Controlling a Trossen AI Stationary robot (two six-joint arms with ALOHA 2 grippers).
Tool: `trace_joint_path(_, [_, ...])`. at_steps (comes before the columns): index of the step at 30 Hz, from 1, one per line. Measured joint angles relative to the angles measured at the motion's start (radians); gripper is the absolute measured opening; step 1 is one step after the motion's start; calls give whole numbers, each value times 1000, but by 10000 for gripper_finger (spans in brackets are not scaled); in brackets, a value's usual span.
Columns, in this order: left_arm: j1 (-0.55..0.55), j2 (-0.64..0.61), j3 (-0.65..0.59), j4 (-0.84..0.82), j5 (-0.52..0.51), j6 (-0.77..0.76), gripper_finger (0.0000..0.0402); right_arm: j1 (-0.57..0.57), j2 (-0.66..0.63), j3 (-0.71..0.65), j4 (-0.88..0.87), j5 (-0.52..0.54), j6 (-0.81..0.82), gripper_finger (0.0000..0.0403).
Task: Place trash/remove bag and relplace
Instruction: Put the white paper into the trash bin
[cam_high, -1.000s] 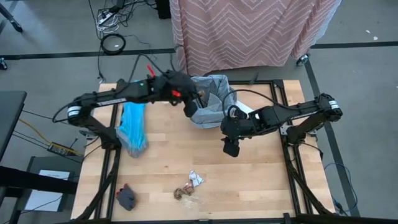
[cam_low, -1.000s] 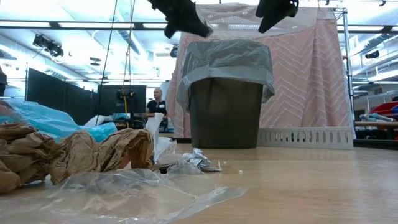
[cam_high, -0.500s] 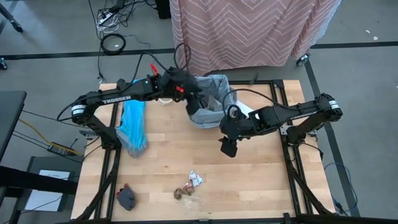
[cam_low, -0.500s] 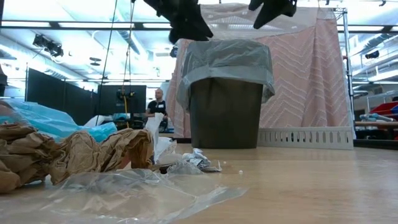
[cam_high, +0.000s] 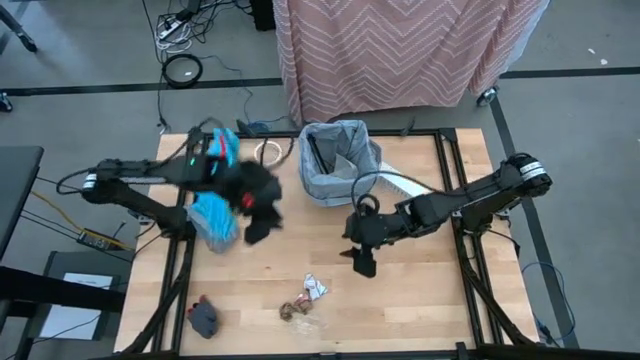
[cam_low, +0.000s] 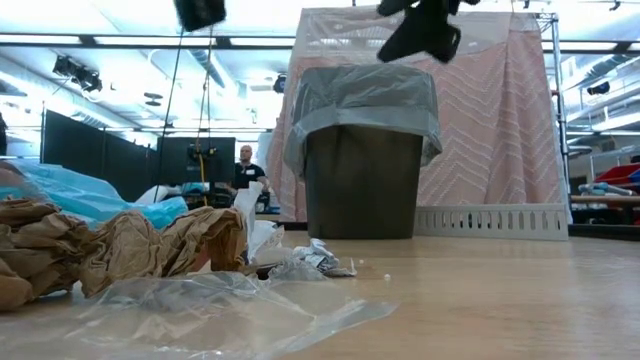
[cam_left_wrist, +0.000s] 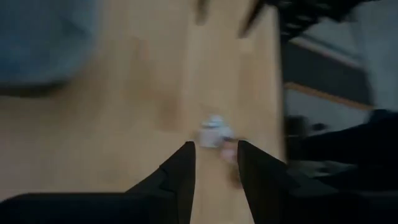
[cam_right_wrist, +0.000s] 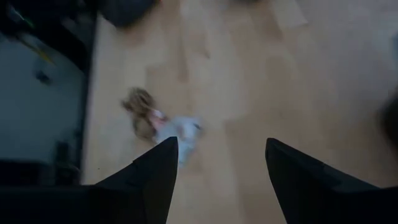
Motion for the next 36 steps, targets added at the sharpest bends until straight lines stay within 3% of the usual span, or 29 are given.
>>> trace_joint_path(5, [-216, -85, -205, 178, -155, -258, 127, 13, 46, -130, 253, 9, 120, 226])
trace_joint_path(11, [-379, -98, -354, 302, -223, -416, 127, 62, 257, -11, 318, 16, 64, 212])
trace_joint_path(21, [-514, -97, -438, 343, -281, -487, 127, 99, 532, 262, 29, 11, -17, 206])
trace_joint_path(30, [-572, -96, -450, 401, -381, -504, 127, 136, 648, 297, 36, -44, 38, 208])
trace_joint_path(34, [-582, -96, -450, 405, -417, -503, 127, 153, 678, 304, 36, 33, 125, 211])
trace_joint_path(36, [-582, -96, -450, 407, -438, -503, 127, 155, 681, 304, 24, 59, 194, 193])
